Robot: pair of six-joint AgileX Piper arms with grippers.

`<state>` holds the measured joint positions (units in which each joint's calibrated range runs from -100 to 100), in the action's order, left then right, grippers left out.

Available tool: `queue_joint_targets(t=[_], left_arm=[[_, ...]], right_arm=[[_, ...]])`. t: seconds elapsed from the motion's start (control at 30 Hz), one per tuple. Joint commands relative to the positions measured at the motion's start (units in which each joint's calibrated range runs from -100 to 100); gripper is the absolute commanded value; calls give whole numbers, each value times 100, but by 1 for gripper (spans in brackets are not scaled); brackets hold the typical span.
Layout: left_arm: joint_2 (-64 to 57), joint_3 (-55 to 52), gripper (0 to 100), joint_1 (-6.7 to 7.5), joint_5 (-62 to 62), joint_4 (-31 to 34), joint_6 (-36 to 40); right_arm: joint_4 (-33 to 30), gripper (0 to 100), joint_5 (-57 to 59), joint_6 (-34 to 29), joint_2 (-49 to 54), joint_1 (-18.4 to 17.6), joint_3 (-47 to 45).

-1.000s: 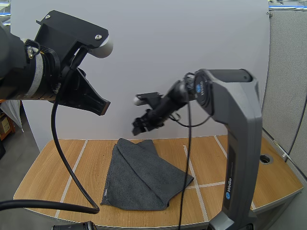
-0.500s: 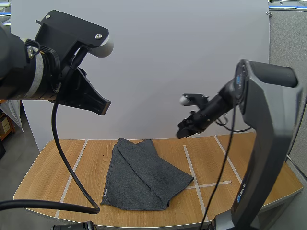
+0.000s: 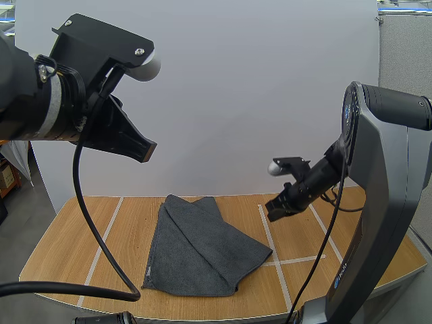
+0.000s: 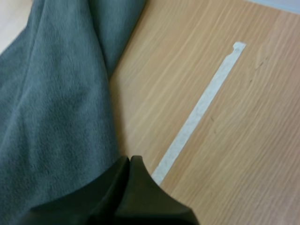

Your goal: Fold the towel

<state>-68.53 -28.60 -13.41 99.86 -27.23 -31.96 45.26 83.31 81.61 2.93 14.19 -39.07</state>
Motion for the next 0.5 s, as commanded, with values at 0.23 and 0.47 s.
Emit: queue_joint_targets(t=[0.23, 0.47], left_arm=[[-7, -458, 0, -6, 14, -247, -127], [730, -786, 0, -6, 14, -651, -348]], right_arm=[[-279, 0, -784, 361, -548, 22, -411], [-131, 0, 467, 400, -187, 489, -411]])
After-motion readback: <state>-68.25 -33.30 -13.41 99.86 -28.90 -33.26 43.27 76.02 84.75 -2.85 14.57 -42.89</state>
